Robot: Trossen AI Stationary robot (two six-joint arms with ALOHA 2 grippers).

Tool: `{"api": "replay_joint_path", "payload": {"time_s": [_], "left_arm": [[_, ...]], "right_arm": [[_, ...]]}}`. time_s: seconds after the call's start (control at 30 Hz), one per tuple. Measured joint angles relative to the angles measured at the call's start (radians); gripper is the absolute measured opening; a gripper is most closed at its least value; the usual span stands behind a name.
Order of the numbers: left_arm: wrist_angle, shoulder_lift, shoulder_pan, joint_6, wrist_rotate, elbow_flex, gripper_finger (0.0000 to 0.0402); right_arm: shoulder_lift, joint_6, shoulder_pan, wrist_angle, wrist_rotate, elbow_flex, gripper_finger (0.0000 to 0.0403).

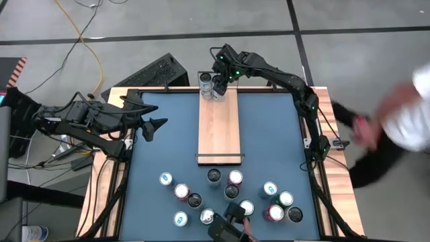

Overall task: Place canned beverage on shelf
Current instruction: Put the bottom white blue soda can on the shelf aligned with the other white blue soda can

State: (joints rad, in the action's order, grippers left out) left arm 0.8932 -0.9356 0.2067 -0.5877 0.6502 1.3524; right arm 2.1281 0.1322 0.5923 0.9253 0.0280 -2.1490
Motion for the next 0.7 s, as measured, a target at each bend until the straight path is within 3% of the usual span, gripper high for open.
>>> {"api": "replay_joint_path", "payload": {"time_s": [0.23,0.7], "left_arm": [[0.01,0.0,0.0,0.0,0.0,0.0,0.0332],[0.011,0.0,0.0,0.0,0.0,0.0,0.0332]], "right_arm": [[0.0,-0.027,0.0,0.003,-0.026,0.0,0.0343],[0.001,-0.03,0.0,-0.002,-0.027,0.0,0.0336]]}}
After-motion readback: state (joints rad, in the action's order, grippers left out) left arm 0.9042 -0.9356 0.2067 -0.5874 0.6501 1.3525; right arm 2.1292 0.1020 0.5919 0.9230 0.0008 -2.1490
